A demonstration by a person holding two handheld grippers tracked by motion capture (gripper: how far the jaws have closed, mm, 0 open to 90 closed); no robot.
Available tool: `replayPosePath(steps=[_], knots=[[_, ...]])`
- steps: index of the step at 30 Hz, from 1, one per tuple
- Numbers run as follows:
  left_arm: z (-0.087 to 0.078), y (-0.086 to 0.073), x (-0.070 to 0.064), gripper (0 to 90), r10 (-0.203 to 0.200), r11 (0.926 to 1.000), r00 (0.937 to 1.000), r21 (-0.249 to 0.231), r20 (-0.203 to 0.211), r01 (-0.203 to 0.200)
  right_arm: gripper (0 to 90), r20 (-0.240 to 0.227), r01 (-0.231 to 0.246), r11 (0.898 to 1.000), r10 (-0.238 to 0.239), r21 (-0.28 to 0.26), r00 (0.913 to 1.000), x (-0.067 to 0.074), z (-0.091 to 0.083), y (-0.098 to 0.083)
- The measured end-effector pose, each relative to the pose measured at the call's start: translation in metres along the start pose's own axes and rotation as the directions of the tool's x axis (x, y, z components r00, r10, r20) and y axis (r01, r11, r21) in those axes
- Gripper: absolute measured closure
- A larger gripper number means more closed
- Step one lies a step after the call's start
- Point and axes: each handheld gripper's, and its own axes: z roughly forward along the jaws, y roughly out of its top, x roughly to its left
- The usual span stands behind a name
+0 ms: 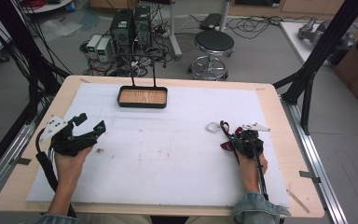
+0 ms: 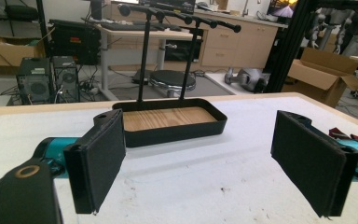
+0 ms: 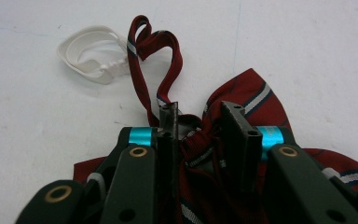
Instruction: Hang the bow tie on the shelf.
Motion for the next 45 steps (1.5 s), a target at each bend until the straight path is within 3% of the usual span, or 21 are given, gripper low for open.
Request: replayPosePath(steps=[4, 5, 6, 9, 15, 17, 20, 21, 23, 24, 28, 29, 33, 39, 41, 42, 45], knots=[[-0.001, 0.000, 0.001, 18.0, -0.003, 1.0000, 1.0000, -0.004, -0.004, 0.003, 70.0, 0.002, 0.029, 0.998, -0.028, -0.061, 0.9996, 0.004, -0.006, 0.003], [-0.001, 0.001, 0.001, 18.0, -0.003, 1.0000, 1.0000, -0.002, -0.006, 0.003, 70.0, 0.011, 0.054, 0.993, -0.053, -0.104, 0.9985, 0.008, -0.011, 0.006], [-0.001, 0.001, 0.001, 18.0, -0.004, 1.0000, 1.0000, -0.002, -0.006, 0.004, 70.0, 0.011, 0.054, 0.993, -0.053, -0.104, 0.9985, 0.008, -0.011, 0.006], [-0.001, 0.001, 0.001, 18.0, -0.003, 1.0000, 1.0000, -0.006, 0.000, 0.003, 70.0, 0.011, 0.093, 0.981, -0.093, -0.168, 0.9956, 0.015, -0.019, 0.014], [-0.002, 0.002, 0.001, 18.0, -0.006, 0.9999, 1.0000, -0.010, 0.000, 0.006, 70.0, 0.006, 0.127, 0.966, -0.129, -0.225, 0.9916, 0.024, -0.030, 0.029], [-0.002, 0.002, 0.001, 18.0, -0.009, 0.9999, 1.0000, -0.014, 0.001, 0.009, 70.0, 0.000, 0.152, 0.956, -0.158, -0.252, 0.9875, 0.029, -0.035, 0.038], [-0.003, 0.003, 0.002, 18.0, -0.007, 0.9999, 1.0000, -0.014, 0.000, 0.007, 70.0, -0.004, 0.164, 0.951, -0.171, -0.262, 0.9853, 0.033, -0.039, 0.044], [-0.003, 0.003, 0.002, 18.0, -0.012, 0.9998, 0.9999, -0.017, -0.001, 0.012, 70.0, -0.007, 0.188, 0.942, -0.198, -0.279, 0.9803, 0.038, -0.042, 0.052], [-0.003, 0.003, 0.002, 18.0, -0.009, 0.9998, 1.0000, -0.018, -0.002, 0.009, 70.0, -0.012, 0.188, 0.941, -0.199, -0.282, 0.9799, 0.040, -0.043, 0.055], [-0.003, 0.003, 0.002, 18.0, -0.010, 0.9998, 0.9999, -0.018, -0.002, 0.010, 70.0, -0.016, 0.209, 0.933, -0.224, -0.294, 0.9745, 0.046, -0.046, 0.064], [-0.004, 0.004, 0.003, 18.0, -0.014, 0.9996, 0.9999, -0.023, -0.002, 0.014, 70.0, -0.025, 0.230, 0.923, -0.250, -0.310, 0.9680, 0.053, -0.049, 0.076], [-0.004, 0.004, 0.003, 18.0, -0.013, 0.9996, 0.9999, -0.024, -0.003, 0.013, 70.0, -0.031, 0.245, 0.913, -0.270, -0.325, 0.9625, 0.058, -0.052, 0.085], [-0.005, 0.004, 0.004, 18.0, -0.017, 0.9995, 0.9999, -0.027, -0.003, 0.017, 70.0, -0.045, 0.260, 0.902, -0.293, -0.343, 0.9552, 0.069, -0.054, 0.100], [-0.005, 0.005, 0.005, 18.0, -0.014, 0.9994, 0.9999, -0.033, -0.005, 0.014, 69.9, -0.081, 0.267, 0.888, -0.319, -0.375, 0.9444, 0.082, -0.050, 0.120], [-0.006, 0.006, 0.006, 18.0, -0.015, 0.9993, 0.9999, -0.034, -0.006, 0.015, 70.0, -0.088, 0.264, 0.888, -0.318, -0.377, 0.9441, 0.084, -0.049, 0.124], [-0.006, 0.006, 0.006, 18.0, -0.013, 0.9993, 0.9999, -0.036, -0.007, 0.013, 69.9, -0.089, 0.275, 0.877, -0.334, -0.393, 0.9383, 0.090, -0.046, 0.130], [-0.005, 0.006, 0.007, 18.0, -0.013, 0.9993, 0.9999, -0.035, -0.007, 0.012, 70.0, -0.097, 0.287, 0.874, -0.349, -0.393, 0.9320, 0.098, -0.040, 0.141]])
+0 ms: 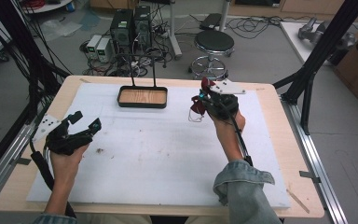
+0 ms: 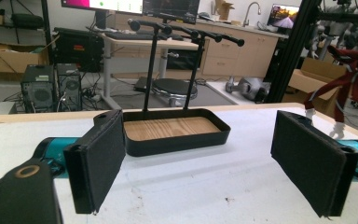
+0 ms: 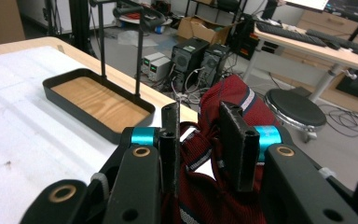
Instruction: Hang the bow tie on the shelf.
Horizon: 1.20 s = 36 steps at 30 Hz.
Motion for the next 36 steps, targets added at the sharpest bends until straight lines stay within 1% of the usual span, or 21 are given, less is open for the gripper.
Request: replayPosePath(steps=[1, 3, 4, 5, 6, 8, 10, 11, 14, 15, 16, 17, 19, 22, 24, 26, 29, 31, 32, 34, 36], knots=[[0.000, 0.000, 0.001, 18.0, -0.001, 1.0000, 1.0000, -0.001, 0.001, 0.001, 70.0, 0.000, 0.000, 1.000, 0.000, 0.000, 1.0000, 0.000, 0.000, 0.000], [0.001, -0.001, 0.001, 18.0, -0.004, 1.0000, 1.0000, 0.000, 0.000, 0.004, 70.0, -0.011, 0.003, 1.000, -0.003, -0.013, 0.9999, 0.004, 0.011, 0.007], [0.001, -0.001, 0.001, 18.0, -0.006, 1.0000, 1.0000, 0.001, 0.002, 0.006, 70.0, -0.011, 0.003, 1.000, -0.003, -0.013, 0.9999, 0.004, 0.011, 0.007], [0.001, -0.001, 0.002, 18.0, -0.007, 1.0000, 1.0000, 0.002, 0.002, 0.007, 70.0, -0.019, 0.004, 1.000, -0.004, -0.014, 0.9998, 0.008, 0.020, 0.012], [0.002, -0.002, 0.002, 18.0, -0.007, 1.0000, 1.0000, 0.002, 0.002, 0.007, 70.0, -0.023, 0.013, 1.000, -0.014, -0.020, 0.9996, 0.009, 0.023, 0.013], [0.002, -0.002, 0.002, 18.1, -0.006, 1.0000, 1.0000, 0.004, 0.000, 0.006, 70.0, -0.027, 0.016, 1.000, -0.017, -0.023, 0.9995, 0.011, 0.027, 0.015], [0.002, -0.002, 0.002, 18.0, -0.009, 1.0000, 1.0000, 0.002, -0.002, 0.009, 70.0, -0.041, 0.003, 1.000, -0.004, -0.024, 0.9991, 0.014, 0.034, 0.019], [0.001, -0.003, 0.003, 18.0, -0.007, 1.0000, 1.0000, 0.001, -0.005, 0.007, 70.0, -0.046, 0.010, 0.999, -0.011, -0.031, 0.9989, 0.017, 0.041, 0.023], [0.001, -0.003, 0.002, 18.0, -0.006, 1.0000, 1.0000, -0.003, -0.007, 0.006, 70.0, -0.055, 0.017, 0.999, -0.020, -0.047, 0.9983, 0.021, 0.049, 0.027], [0.001, -0.003, 0.002, 18.0, -0.008, 1.0000, 0.9999, -0.004, -0.006, 0.008, 69.9, -0.062, 0.009, 0.999, -0.012, -0.048, 0.9980, 0.023, 0.054, 0.030], [0.001, -0.002, 0.002, 18.0, -0.008, 1.0000, 0.9999, -0.003, -0.006, 0.008, 69.9, -0.062, 0.009, 0.999, -0.012, -0.048, 0.9980, 0.023, 0.054, 0.030], [0.001, -0.003, 0.002, 18.0, -0.010, 0.9999, 0.9999, -0.003, -0.006, 0.010, 69.9, -0.071, 0.003, 0.998, -0.008, -0.070, 0.9975, 0.025, 0.060, 0.033], [0.002, -0.003, 0.002, 18.0, -0.009, 1.0000, 1.0000, -0.001, -0.002, 0.009, 70.0, -0.081, -0.024, 0.996, 0.017, -0.081, 0.9966, 0.025, 0.066, 0.035], [0.002, -0.002, 0.002, 18.0, -0.006, 1.0000, 1.0000, -0.003, 0.001, 0.006, 70.0, -0.082, -0.016, 0.996, 0.008, -0.090, 0.9966, 0.026, 0.073, 0.037], [0.002, -0.002, 0.002, 18.0, -0.009, 0.9999, 1.0000, -0.005, 0.002, 0.009, 70.0, -0.087, -0.025, 0.995, 0.017, -0.094, 0.9961, 0.027, 0.079, 0.041], [0.001, -0.002, 0.003, 18.0, -0.008, 1.0000, 1.0000, -0.002, -0.001, 0.008, 70.0, -0.099, -0.041, 0.993, 0.030, -0.115, 0.9946, 0.027, 0.085, 0.046], [0.002, -0.003, 0.004, 18.0, -0.016, 0.9999, 0.9999, -0.003, -0.003, 0.016, 69.9, -0.101, -0.041, 0.992, 0.029, -0.118, 0.9944, 0.028, 0.089, 0.049], [0.002, -0.003, 0.004, 18.0, -0.015, 0.9999, 0.9999, 0.001, -0.003, 0.015, 70.0, -0.108, -0.039, 0.993, 0.027, -0.114, 0.9938, 0.030, 0.095, 0.054], [0.001, -0.003, 0.004, 18.0, -0.015, 0.9999, 0.9999, 0.001, -0.002, 0.015, 70.0, -0.108, -0.039, 0.993, 0.027, -0.114, 0.9938, 0.030, 0.095, 0.054], [0.001, -0.003, 0.004, 18.0, -0.015, 0.9999, 0.9999, -0.001, -0.003, 0.015, 70.0, -0.099, -0.028, 0.991, 0.015, -0.130, 0.9949, 0.032, 0.101, 0.060], [0.001, -0.003, 0.004, 18.0, -0.013, 0.9999, 0.9999, 0.001, -0.002, 0.013, 69.9, -0.101, -0.031, 0.990, 0.017, -0.138, 0.9948, 0.032, 0.104, 0.062]])
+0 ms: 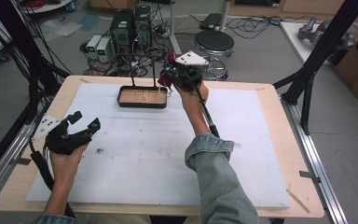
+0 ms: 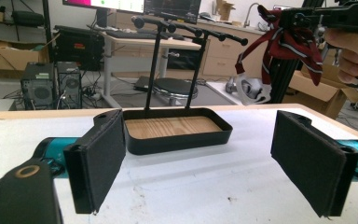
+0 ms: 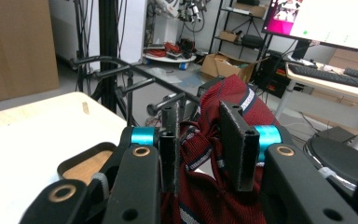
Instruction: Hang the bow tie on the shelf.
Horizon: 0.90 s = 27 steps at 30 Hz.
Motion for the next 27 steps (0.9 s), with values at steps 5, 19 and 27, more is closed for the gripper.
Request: replayPosePath(steps=[5, 19, 27], knots=[[0.000, 0.000, 0.001, 18.0, -0.003, 1.0000, 1.0000, -0.003, 0.000, 0.003, 70.0, 0.004, -0.004, 1.000, 0.004, -0.003, 1.0000, -0.002, 0.007, 0.004], [0.002, -0.001, 0.001, 18.0, -0.004, 0.9999, 0.9999, 0.010, 0.014, 0.004, 69.9, 0.036, -0.056, 0.998, 0.056, -0.003, 0.9978, -0.015, 0.026, 0.001], [0.002, -0.002, 0.001, 18.0, -0.006, 0.9999, 0.9998, 0.009, 0.018, 0.006, 69.8, 0.079, -0.085, 0.996, 0.082, 0.030, 0.9934, -0.025, 0.035, -0.004]])
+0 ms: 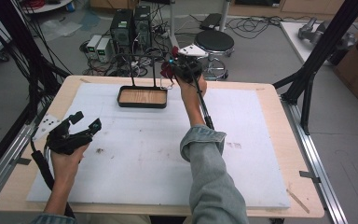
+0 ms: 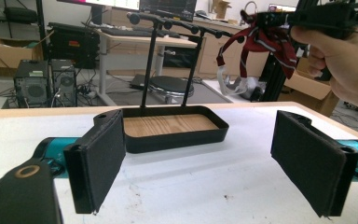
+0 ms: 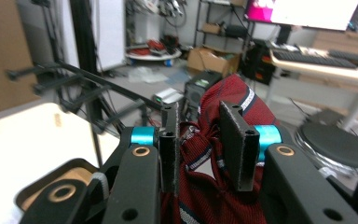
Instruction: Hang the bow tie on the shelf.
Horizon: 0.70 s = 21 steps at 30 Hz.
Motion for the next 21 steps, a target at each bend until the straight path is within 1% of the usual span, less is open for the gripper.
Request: replayPosePath(steps=[1, 2, 3, 4, 5, 9, 10, 15, 17, 21], knots=[[0.000, 0.000, 0.000, 18.0, -0.001, 1.0000, 1.0000, -0.001, 0.000, 0.001, 69.8, 0.004, -0.011, 1.000, 0.011, 0.013, 0.9999, -0.001, 0.001, -0.002], [0.000, 0.000, 0.000, 18.0, -0.002, 1.0000, 1.0000, 0.000, 0.001, 0.002, 69.8, 0.006, -0.010, 1.000, 0.009, 0.022, 0.9999, -0.003, 0.002, -0.003], [0.001, 0.000, 0.000, 18.0, -0.003, 1.0000, 1.0000, 0.000, 0.001, 0.003, 69.8, 0.013, -0.007, 0.999, 0.006, 0.047, 0.9999, -0.005, 0.004, -0.006], [0.001, 0.000, -0.001, 18.0, -0.001, 1.0000, 1.0000, 0.001, 0.001, 0.001, 69.8, 0.013, -0.007, 0.999, 0.006, 0.047, 0.9999, -0.005, 0.004, -0.006], [0.001, 0.000, -0.001, 18.0, 0.000, 1.0000, 1.0000, 0.001, 0.002, 0.000, 69.7, 0.015, -0.007, 0.998, 0.006, 0.069, 0.9999, -0.004, 0.006, -0.008], [0.002, -0.001, -0.002, 18.0, -0.001, 1.0000, 1.0000, 0.001, 0.005, 0.001, 69.7, 0.021, -0.001, 0.993, -0.001, 0.120, 0.9998, -0.004, 0.014, -0.015], [0.002, -0.001, -0.003, 18.0, 0.000, 1.0000, 1.0000, 0.001, 0.007, 0.000, 69.7, 0.021, -0.001, 0.993, -0.001, 0.120, 0.9998, -0.004, 0.014, -0.015], [0.001, -0.001, -0.002, 18.0, 0.001, 1.0000, 1.0000, 0.002, 0.004, -0.001, 69.6, 0.026, -0.017, 0.987, 0.013, 0.163, 0.9996, -0.004, 0.022, -0.024], [0.001, -0.001, -0.002, 18.0, -0.001, 1.0000, 1.0000, 0.002, 0.004, 0.001, 69.5, 0.024, -0.008, 0.985, 0.004, 0.171, 0.9997, -0.003, 0.025, -0.026], [0.001, -0.001, -0.002, 18.0, 0.001, 1.0000, 1.0000, 0.002, 0.005, -0.001, 69.0, 0.017, -0.011, 0.984, 0.008, 0.179, 0.9998, -0.001, 0.027, -0.029]])
